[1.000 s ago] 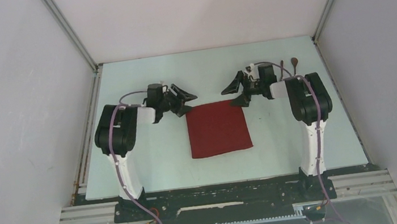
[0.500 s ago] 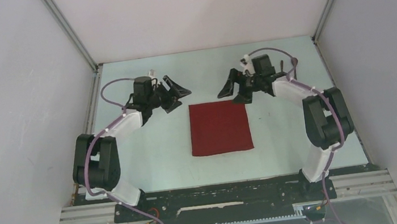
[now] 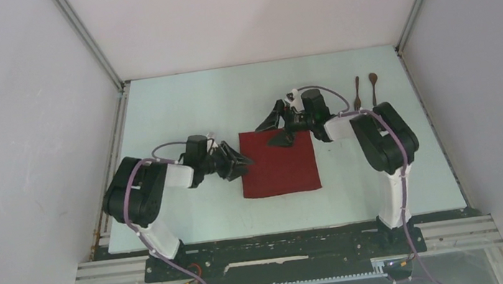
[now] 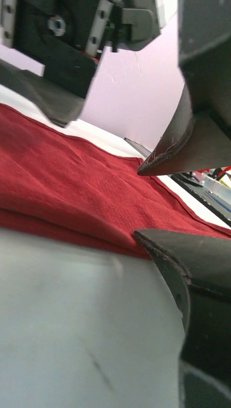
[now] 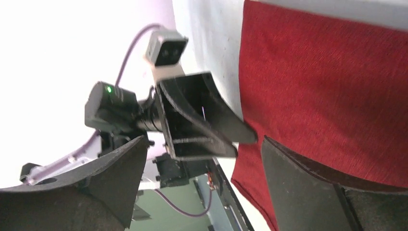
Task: Fold the napkin into a case and place the utensils inside
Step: Smooth out the square-folded napkin at the center of the board.
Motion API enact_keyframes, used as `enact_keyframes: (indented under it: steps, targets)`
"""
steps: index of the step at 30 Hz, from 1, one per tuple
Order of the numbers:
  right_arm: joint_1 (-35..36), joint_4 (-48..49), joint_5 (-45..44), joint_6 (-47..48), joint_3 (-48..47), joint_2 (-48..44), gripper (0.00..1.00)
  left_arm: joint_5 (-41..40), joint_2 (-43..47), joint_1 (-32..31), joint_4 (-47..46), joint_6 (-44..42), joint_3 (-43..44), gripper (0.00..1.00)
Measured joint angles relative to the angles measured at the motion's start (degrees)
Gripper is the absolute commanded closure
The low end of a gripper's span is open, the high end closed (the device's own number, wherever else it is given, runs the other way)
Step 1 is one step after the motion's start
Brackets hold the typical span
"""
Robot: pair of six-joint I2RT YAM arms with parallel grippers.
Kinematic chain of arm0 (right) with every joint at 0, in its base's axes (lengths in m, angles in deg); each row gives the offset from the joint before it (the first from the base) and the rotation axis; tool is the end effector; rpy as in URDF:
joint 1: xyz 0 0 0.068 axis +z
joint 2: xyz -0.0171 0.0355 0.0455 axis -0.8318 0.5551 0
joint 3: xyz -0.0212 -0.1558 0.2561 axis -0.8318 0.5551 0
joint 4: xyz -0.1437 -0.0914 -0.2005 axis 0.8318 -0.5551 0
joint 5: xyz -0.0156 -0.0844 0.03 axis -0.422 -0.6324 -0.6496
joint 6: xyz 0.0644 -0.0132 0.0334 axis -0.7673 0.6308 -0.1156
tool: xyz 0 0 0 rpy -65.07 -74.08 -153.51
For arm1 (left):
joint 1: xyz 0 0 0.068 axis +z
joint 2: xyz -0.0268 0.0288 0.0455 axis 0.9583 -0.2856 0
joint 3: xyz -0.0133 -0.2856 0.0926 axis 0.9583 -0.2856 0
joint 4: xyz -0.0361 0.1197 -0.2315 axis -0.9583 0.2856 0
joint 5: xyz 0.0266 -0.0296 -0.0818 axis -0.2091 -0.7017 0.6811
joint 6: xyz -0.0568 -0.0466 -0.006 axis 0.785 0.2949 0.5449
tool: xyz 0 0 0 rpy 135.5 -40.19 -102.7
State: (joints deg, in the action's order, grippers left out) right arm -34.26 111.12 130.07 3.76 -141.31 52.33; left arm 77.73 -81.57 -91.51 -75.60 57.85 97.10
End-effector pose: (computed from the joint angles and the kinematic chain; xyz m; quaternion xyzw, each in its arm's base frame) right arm 0.3849 0.2057 0.1663 0.0579 0.8113 0.5707 0.1131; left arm 0.2985 -0.1356 0.1239 -0.2071 0.8528 -0.4648 0.1174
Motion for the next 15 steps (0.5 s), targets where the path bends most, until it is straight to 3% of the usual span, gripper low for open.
enact_keyframes:
  steps: [3,9,15]
  targets:
    - [0.20,5.99,1.11,-4.98,-1.03,4.35,0.04,-0.63,2.54,-0.02,-0.17,-0.96,-3.52,0.46]
    - [3.78,8.59,0.94,-8.37,-7.87,8.61,0.03,-1.27,5.35,-0.20,-0.09,-3.96,-5.44,0.35]
    - [8.92,10.84,1.01,-8.66,-14.01,12.00,0.04,-2.19,13.31,-3.17,3.61,-6.80,-5.75,0.37]
